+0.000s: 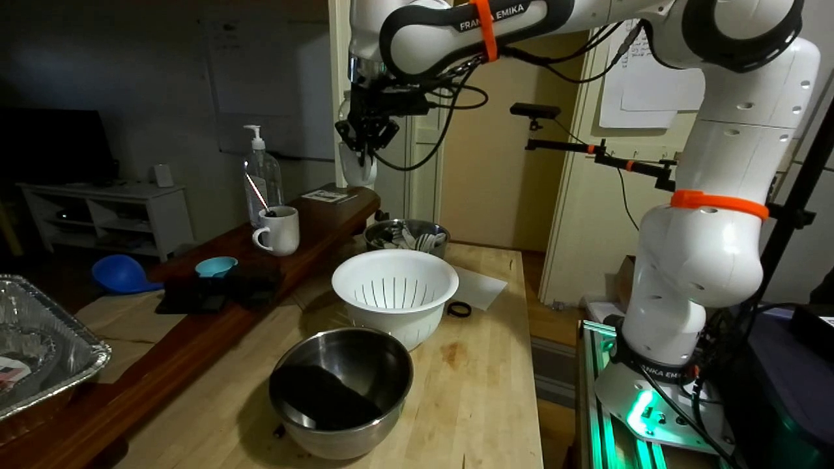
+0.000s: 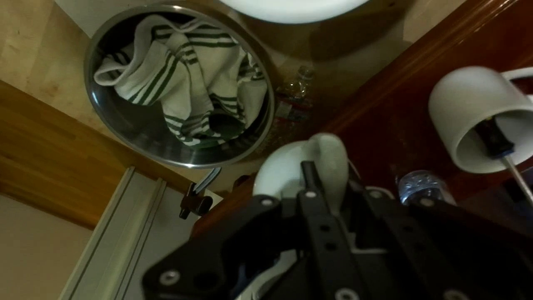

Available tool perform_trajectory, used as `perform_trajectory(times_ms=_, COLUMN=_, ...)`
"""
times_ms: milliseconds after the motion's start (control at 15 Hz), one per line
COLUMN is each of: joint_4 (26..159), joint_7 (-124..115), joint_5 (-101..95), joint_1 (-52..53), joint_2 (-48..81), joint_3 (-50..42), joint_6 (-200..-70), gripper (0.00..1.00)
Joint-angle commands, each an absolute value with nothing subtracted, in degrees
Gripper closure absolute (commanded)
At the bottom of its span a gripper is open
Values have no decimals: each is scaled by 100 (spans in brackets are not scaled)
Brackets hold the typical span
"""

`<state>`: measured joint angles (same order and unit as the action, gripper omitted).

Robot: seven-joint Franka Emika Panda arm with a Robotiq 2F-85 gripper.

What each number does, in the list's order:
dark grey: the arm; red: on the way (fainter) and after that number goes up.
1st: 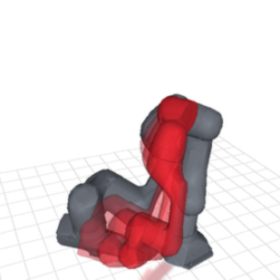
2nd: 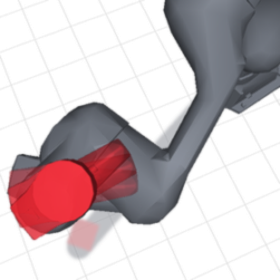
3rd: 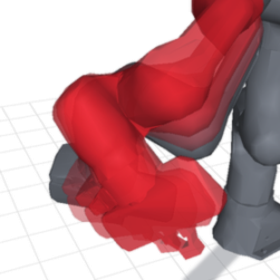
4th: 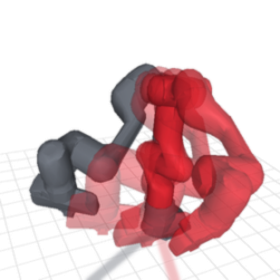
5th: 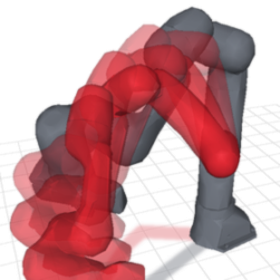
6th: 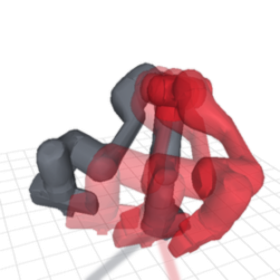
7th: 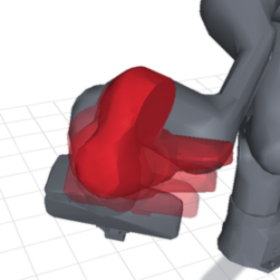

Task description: Move the soap bottle forward and put the jar inside the white bowl

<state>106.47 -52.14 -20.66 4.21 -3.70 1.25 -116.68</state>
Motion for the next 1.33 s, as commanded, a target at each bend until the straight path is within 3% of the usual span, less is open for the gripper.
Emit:
perform_trajectory(times_ms=0, joint_4=10977, joint_7=-5542, joint_5=-2461, joint_1=441, joint_2=-573, joint_3=466, joint_6=-11843, gripper=96)
perform_trajectory(times_ms=1267, joint_4=13061, joint_7=-9795, joint_5=-1790, joint_1=760, joint_2=-1360, joint_3=1361, joint_6=-12179, gripper=96)
